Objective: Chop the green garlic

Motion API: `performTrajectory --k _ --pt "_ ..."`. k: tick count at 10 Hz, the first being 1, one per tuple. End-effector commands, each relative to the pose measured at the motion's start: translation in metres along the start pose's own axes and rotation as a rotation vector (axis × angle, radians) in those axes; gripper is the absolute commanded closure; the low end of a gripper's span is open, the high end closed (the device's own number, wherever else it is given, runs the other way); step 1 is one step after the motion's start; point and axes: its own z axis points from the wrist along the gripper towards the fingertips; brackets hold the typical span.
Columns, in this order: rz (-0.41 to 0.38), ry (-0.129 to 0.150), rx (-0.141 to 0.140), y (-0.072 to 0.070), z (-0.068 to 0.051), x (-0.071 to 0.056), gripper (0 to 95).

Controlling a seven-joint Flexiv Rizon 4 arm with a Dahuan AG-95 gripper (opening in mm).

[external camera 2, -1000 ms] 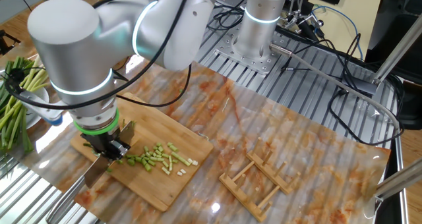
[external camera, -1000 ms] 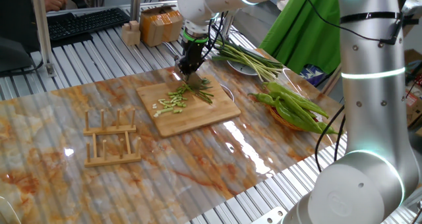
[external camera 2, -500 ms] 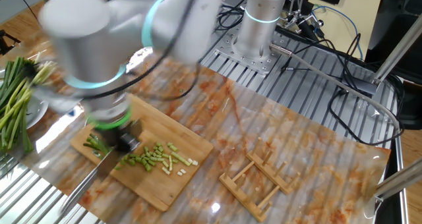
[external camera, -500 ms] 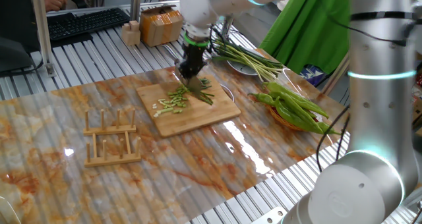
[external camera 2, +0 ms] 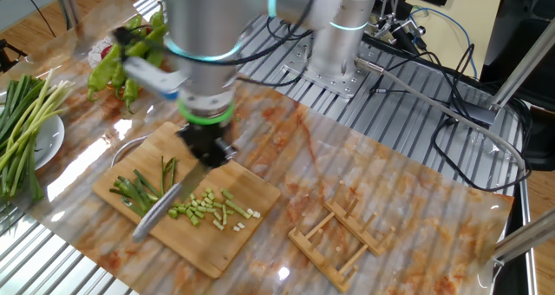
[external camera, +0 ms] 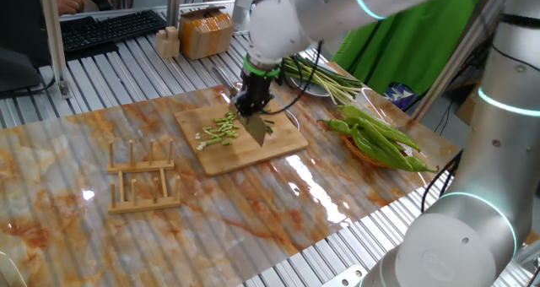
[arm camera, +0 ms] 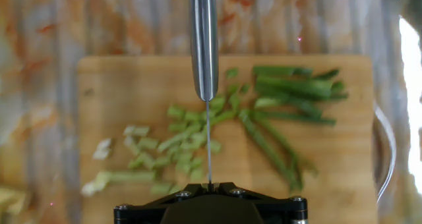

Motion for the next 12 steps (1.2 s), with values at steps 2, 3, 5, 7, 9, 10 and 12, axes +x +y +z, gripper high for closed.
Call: performTrajectory --k 2,3,5,7,9,10,12 --pt "-0.016 -0.018 -0.004 0.000 -0.010 0.007 95.0" --pt "-0.020 -0.018 -0.004 -0.002 -0.010 0.006 95.0" --pt "-0.025 -0.022 -0.004 -0.008 -0.007 0.005 95.0" --pt "-0.020 -0.028 0.007 -0.015 -0.006 0.004 95.0" --pt "-0.024 -0.010 0.022 -0.016 -0.006 -0.004 95.0" --pt "-0.031 0.004 0.022 -0.018 -0.004 -0.009 95.0" --pt "-0.058 0.031 0.076 -0.018 -0.002 -0.013 95.0"
